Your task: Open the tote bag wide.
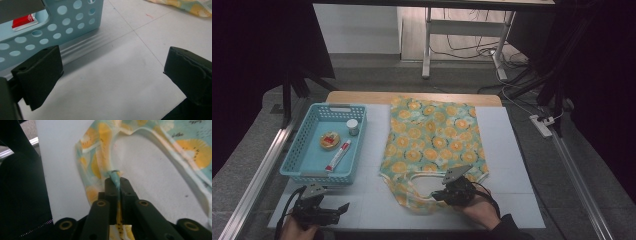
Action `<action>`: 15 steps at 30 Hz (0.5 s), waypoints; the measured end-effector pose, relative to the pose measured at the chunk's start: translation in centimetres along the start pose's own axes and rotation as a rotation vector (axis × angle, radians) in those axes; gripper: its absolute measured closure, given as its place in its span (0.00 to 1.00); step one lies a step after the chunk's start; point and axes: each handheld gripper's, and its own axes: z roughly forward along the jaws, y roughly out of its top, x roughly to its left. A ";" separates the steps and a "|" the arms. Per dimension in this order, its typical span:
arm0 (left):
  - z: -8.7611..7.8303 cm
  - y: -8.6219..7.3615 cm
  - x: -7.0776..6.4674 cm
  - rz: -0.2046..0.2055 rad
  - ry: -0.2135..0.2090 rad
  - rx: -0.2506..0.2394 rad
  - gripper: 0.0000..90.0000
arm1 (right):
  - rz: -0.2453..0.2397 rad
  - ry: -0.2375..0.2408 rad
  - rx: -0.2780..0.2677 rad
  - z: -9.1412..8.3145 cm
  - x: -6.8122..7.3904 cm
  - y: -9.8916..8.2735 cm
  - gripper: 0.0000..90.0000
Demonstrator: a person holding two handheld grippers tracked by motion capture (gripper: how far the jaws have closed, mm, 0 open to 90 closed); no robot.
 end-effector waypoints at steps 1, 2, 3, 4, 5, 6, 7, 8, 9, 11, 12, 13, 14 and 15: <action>0.0 0.0 0.0 0.000 0.000 0.000 0.03 | 0.000 0.000 0.000 0.0 0.0 0.0 0.98; 0.0 0.0 0.0 0.000 0.001 0.000 0.03 | 0.004 -0.002 -0.003 -0.2 -0.1 0.1 0.99; 0.0 0.0 0.0 -0.001 0.001 0.000 0.03 | 0.008 -0.003 -0.010 -0.3 -0.2 0.2 0.99; 0.0 0.0 0.0 0.000 0.001 0.000 0.03 | 0.015 -0.002 -0.015 -0.4 -0.4 0.3 0.99; 0.0 0.0 0.0 0.000 0.000 0.000 0.03 | 0.020 -0.001 -0.017 -0.6 -0.6 0.3 0.99; 0.0 0.0 0.0 0.000 0.001 0.000 0.03 | 0.026 -0.002 -0.019 -0.7 -0.8 0.4 0.99; 0.0 0.0 0.0 0.000 0.001 0.000 0.03 | 0.031 -0.003 -0.019 -0.7 -1.0 0.5 0.99; 0.0 0.0 0.0 0.001 0.001 0.001 0.03 | 0.037 -0.001 -0.017 -0.8 -1.2 0.6 0.99; 0.0 0.0 0.0 0.000 0.001 0.000 0.03 | 0.042 -0.002 -0.018 -0.8 -1.4 0.6 0.99; 0.0 0.0 0.0 0.000 0.001 0.001 0.03 | 0.046 -0.009 -0.021 -0.9 -1.7 0.9 1.00; 0.0 0.0 0.0 -0.001 0.001 0.000 0.03 | 0.046 -0.013 -0.023 -0.9 -1.9 1.1 1.00; 0.0 0.0 0.0 0.000 0.001 0.001 0.03 | 0.046 -0.017 -0.024 -1.0 -2.1 1.3 1.00; 0.0 0.0 0.0 -0.001 0.000 0.000 0.03 | 0.042 -0.031 -0.025 -1.0 -2.7 1.7 1.00; 0.0 0.0 0.0 -0.001 0.000 0.000 0.03 | 0.042 -0.031 -0.025 -1.0 -2.7 1.7 1.00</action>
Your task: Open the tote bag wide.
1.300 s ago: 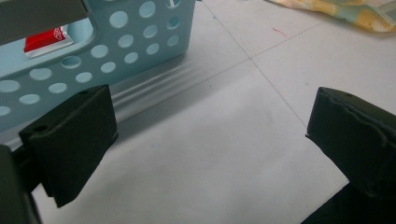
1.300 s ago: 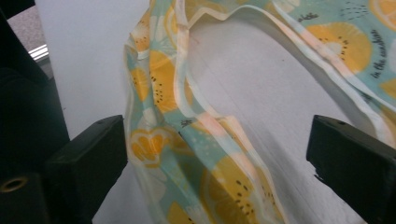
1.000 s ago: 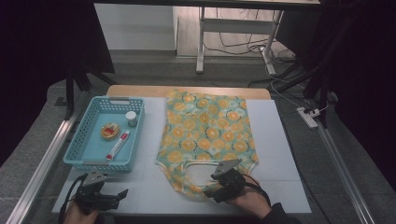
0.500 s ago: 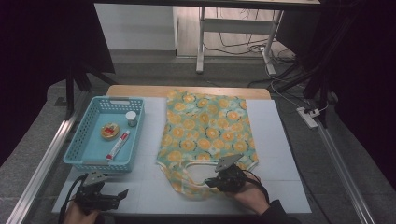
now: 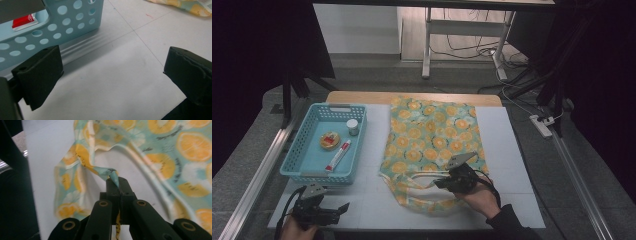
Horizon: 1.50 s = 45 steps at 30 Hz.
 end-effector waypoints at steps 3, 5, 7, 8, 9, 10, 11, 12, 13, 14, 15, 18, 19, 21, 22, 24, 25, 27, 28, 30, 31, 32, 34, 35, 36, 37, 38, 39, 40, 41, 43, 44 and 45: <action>0.0 0.0 0.0 -0.001 -0.001 -0.001 0.03 | 0.006 -0.017 -0.003 0.1 -1.0 0.7 1.00; 0.0 0.0 0.0 -0.002 -0.001 -0.001 0.03 | 0.014 -0.027 -0.007 0.3 -1.9 1.1 1.00; 0.0 0.0 0.0 -0.002 -0.001 -0.001 0.03 | 0.025 -0.035 -0.010 0.4 -2.8 1.5 1.00; 0.0 0.0 0.0 -0.002 -0.001 -0.001 0.03 | 0.028 -0.035 -0.016 0.4 -3.2 1.7 1.00; 0.0 0.0 0.0 -0.003 -0.002 -0.001 0.03 | 0.037 -0.034 -0.021 0.4 -3.6 1.9 1.00; 0.0 0.0 0.0 -0.004 -0.002 -0.001 0.03 | 0.039 -0.038 -0.027 0.4 -4.0 2.1 1.00; 0.0 0.0 0.1 -0.005 -0.003 -0.001 0.03 | 0.045 -0.044 -0.032 0.3 -4.3 2.4 1.00; 0.0 0.0 0.1 -0.005 -0.003 -0.002 0.03 | 0.047 -0.050 -0.040 0.3 -4.8 2.7 1.00; 0.0 0.0 0.1 -0.005 -0.004 -0.002 0.03 | 0.051 -0.054 -0.044 0.2 -5.0 2.9 1.00; 0.0 0.0 0.1 -0.005 -0.004 -0.001 0.03 | 0.054 -0.060 -0.049 0.2 -5.4 3.1 1.00; 0.0 0.0 0.1 -0.005 -0.005 -0.001 0.03 | 0.059 -0.065 -0.053 0.2 -5.7 3.3 1.00; 0.0 0.0 0.1 -0.005 -0.005 -0.001 0.03 | 0.067 -0.075 -0.061 0.2 -6.8 3.9 1.00; 0.0 0.0 0.1 -0.006 -0.005 -0.002 0.03 | 0.067 -0.082 -0.062 0.3 -7.1 4.1 1.00; 0.0 0.0 0.1 -0.006 -0.007 -0.002 0.03 | 0.067 -0.093 -0.058 0.5 -7.7 4.6 1.00; 0.0 0.0 0.1 -0.007 -0.007 -0.002 0.03 | 0.068 -0.099 -0.056 0.5 -8.0 4.8 1.00; 0.0 0.0 0.1 -0.008 -0.007 -0.004 0.03 | 0.069 -0.109 -0.054 0.7 -8.7 5.2 1.00; 0.0 0.0 0.1 -0.008 -0.008 -0.004 0.03 | 0.070 -0.117 -0.054 0.7 -9.0 5.4 1.00; 0.0 0.0 0.1 -0.007 -0.009 -0.004 0.03 | 0.079 -0.124 -0.059 0.8 -9.7 5.8 1.00; 0.0 0.0 0.1 -0.007 -0.009 -0.005 0.03 | 0.083 -0.125 -0.062 0.9 -10.0 5.9 1.00; 0.0 0.0 0.1 -0.008 -0.009 -0.005 0.03 | 0.088 -0.132 -0.061 1.1 -10.7 6.3 1.00; 0.0 0.0 0.2 -0.009 -0.011 -0.005 0.03 | 0.092 -0.135 -0.060 1.2 -11.0 6.4 1.00; 0.0 0.0 0.2 -0.009 -0.011 -0.005 0.03 | 0.095 -0.139 -0.063 1.3 -11.3 6.6 1.00; 0.0 0.0 0.2 -0.009 -0.011 -0.005 0.03 | 0.095 -0.147 -0.068 1.4 -11.8 7.0 1.00; 0.0 0.0 0.2 -0.009 -0.011 -0.005 0.03 | 0.099 -0.151 -0.072 1.5 -12.1 7.1 1.00; 0.0 0.0 0.1 -0.008 -0.011 -0.005 0.03 | 0.101 -0.154 -0.074 1.6 -12.3 7.3 1.00; 0.0 0.0 0.1 -0.008 -0.011 -0.005 0.03 | 0.105 -0.154 -0.081 1.7 -12.6 7.5 1.00; 0.0 0.0 0.2 -0.009 -0.012 -0.005 0.03 | 0.105 -0.157 -0.086 1.8 -12.8 7.6 1.00; 0.0 0.0 0.2 -0.008 -0.012 -0.005 0.03 | 0.107 -0.161 -0.087 1.9 -13.0 7.7 1.00; 0.0 0.0 0.2 -0.008 -0.012 -0.004 0.03 | 0.105 -0.163 -0.090 2.0 -13.2 7.9 1.00; 0.0 0.0 0.2 -0.008 -0.013 -0.004 0.03 | 0.104 -0.168 -0.091 2.1 -13.4 8.0 1.00; 0.0 0.0 0.2 -0.007 -0.012 -0.005 0.03 | 0.106 -0.177 -0.089 2.4 -13.8 8.2 1.00; 0.0 0.0 0.2 -0.008 -0.012 -0.004 0.03 | 0.109 -0.180 -0.091 2.5 -14.0 8.3 1.00; 0.0 0.0 0.2 -0.008 -0.012 -0.004 0.03 | 0.110 -0.184 -0.091 2.7 -14.3 8.3 1.00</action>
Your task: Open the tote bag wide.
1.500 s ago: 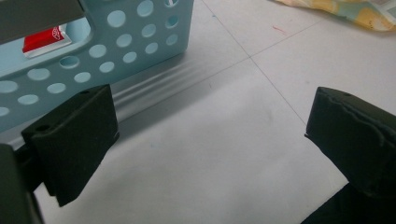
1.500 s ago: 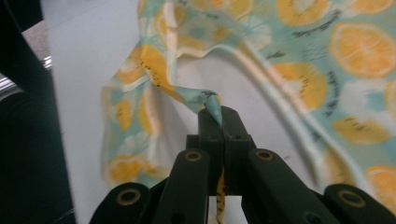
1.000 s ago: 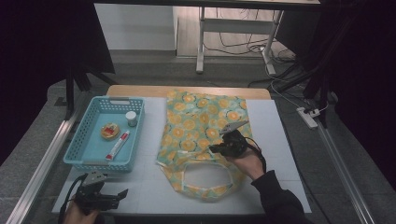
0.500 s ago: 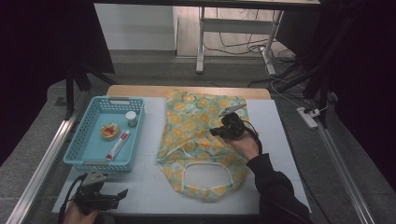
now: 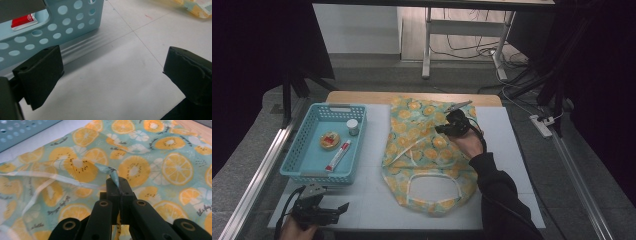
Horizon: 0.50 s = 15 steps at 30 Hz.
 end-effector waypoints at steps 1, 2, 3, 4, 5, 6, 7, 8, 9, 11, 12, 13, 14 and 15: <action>0.0 0.0 0.0 0.000 0.000 0.000 0.03 | 0.002 -0.004 -0.001 0.2 -0.2 0.1 1.00; 0.0 0.0 0.0 0.000 -0.001 0.001 0.03 | 0.007 -0.008 -0.003 0.4 -0.4 0.1 1.00; 0.0 0.0 0.0 0.000 -0.001 0.001 0.03 | 0.010 -0.011 -0.007 0.6 -0.6 0.1 1.00; 0.0 0.0 0.0 0.000 -0.001 0.001 0.03 | 0.013 -0.018 -0.004 0.9 -0.8 0.2 1.00; 0.0 0.0 0.0 0.000 -0.001 0.001 0.03 | 0.016 -0.022 -0.003 1.2 -1.0 0.2 1.00; 0.0 0.0 0.0 0.000 -0.001 0.001 0.03 | 0.019 -0.026 0.000 1.4 -1.3 0.2 1.00; 0.0 0.0 0.0 0.000 -0.001 0.001 0.03 | 0.023 -0.034 0.001 1.7 -1.5 0.3 1.00; 0.0 0.0 0.0 0.000 -0.001 0.001 0.03 | 0.023 -0.041 0.000 1.9 -1.6 0.3 1.00; 0.0 0.0 0.0 0.000 -0.002 0.001 0.03 | 0.026 -0.046 -0.001 2.1 -1.8 0.4 1.00; 0.0 0.0 0.0 0.001 -0.002 0.001 0.03 | 0.039 -0.055 -0.005 2.6 -2.2 0.4 1.00; 0.0 0.0 0.0 0.002 -0.002 0.002 0.03 | 0.047 -0.055 -0.003 2.9 -2.3 0.3 1.00; 0.0 0.0 0.0 0.003 -0.002 0.002 0.03 | 0.052 -0.055 0.009 3.3 -2.4 0.2 1.00; 0.0 0.0 0.0 0.003 -0.002 0.002 0.03 | 0.052 -0.058 0.024 3.7 -2.5 -0.1 1.00; 0.0 0.0 0.0 0.004 -0.003 0.002 0.03 | 0.054 -0.063 0.039 4.1 -2.5 -0.3 1.00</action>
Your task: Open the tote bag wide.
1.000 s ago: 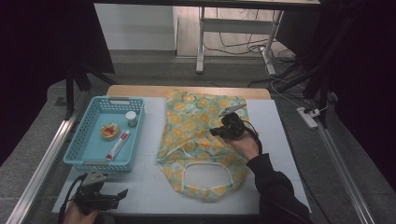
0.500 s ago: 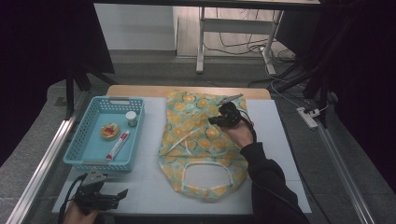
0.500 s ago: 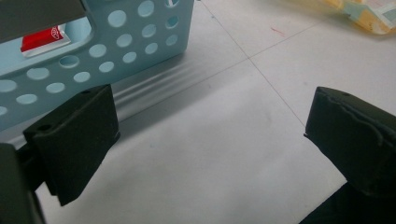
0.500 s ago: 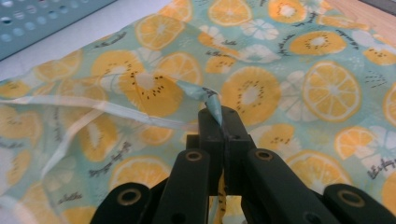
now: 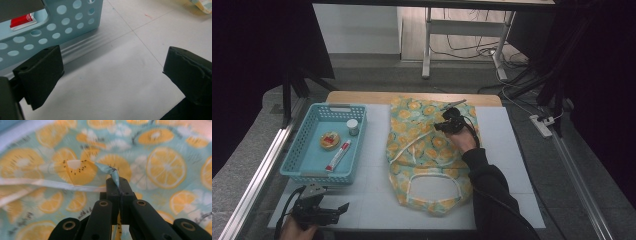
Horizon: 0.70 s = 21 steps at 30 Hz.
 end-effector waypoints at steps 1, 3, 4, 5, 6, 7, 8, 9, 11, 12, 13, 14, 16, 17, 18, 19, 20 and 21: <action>0.0 0.0 0.0 0.002 -0.001 0.000 0.03 | 0.002 -0.003 0.012 0.4 0.0 -0.3 1.00; 0.0 0.0 0.0 0.004 0.000 0.000 0.03 | 0.004 -0.010 0.035 1.1 -0.1 -0.8 0.99; 0.0 0.0 0.0 0.005 0.000 0.001 0.03 | 0.009 -0.012 0.043 1.4 -0.2 -1.1 0.97; 0.0 0.0 0.0 0.006 0.001 0.000 0.03 | 0.013 -0.012 0.050 1.5 -0.2 -1.2 0.95; 0.0 0.0 -0.1 0.006 0.002 0.000 0.03 | 0.017 -0.010 0.050 1.6 -0.3 -1.3 0.92; 0.0 0.0 -0.1 0.006 0.002 0.001 0.03 | 0.020 -0.010 0.047 1.6 -0.2 -1.3 0.88; 0.0 0.0 -0.1 0.007 0.002 0.001 0.04 | 0.020 -0.019 0.053 1.5 -0.2 -1.2 0.84; 0.0 0.0 -0.1 0.006 0.002 0.001 0.04 | 0.020 -0.026 0.049 1.4 -0.2 -1.2 0.79; 0.0 0.0 -0.1 0.006 0.004 0.000 0.04 | 0.034 -0.025 0.035 1.0 -0.2 -1.0 0.72; 0.0 0.0 -0.1 0.007 0.003 0.001 0.04 | 0.042 -0.021 0.027 0.7 -0.2 -0.9 0.69; 0.0 0.0 -0.1 0.007 0.004 0.000 0.04 | 0.044 -0.019 0.016 0.4 -0.2 -0.9 0.66; 0.0 0.0 -0.1 0.007 0.004 0.001 0.04 | 0.048 -0.018 0.008 0.1 -0.1 -0.9 0.63; 0.0 0.0 -0.1 0.008 0.004 0.001 0.04 | 0.047 -0.015 -0.002 -0.5 0.0 -0.8 0.57; 0.0 0.0 -0.1 0.008 0.004 0.001 0.04 | 0.045 -0.012 -0.007 -0.7 0.2 -0.8 0.54; 0.0 0.0 -0.1 0.007 0.004 0.001 0.04 | 0.043 -0.009 -0.011 -1.0 0.3 -0.8 0.52; 0.0 0.0 -0.1 0.007 0.004 0.001 0.04 | 0.035 -0.011 -0.016 -1.4 0.4 -0.9 0.50; 0.0 0.0 -0.1 0.007 0.005 0.001 0.04 | 0.028 -0.013 -0.022 -1.7 0.6 -0.9 0.47; 0.0 0.0 -0.1 0.007 0.005 0.002 0.04 | 0.023 -0.009 -0.025 -1.9 0.8 -0.9 0.45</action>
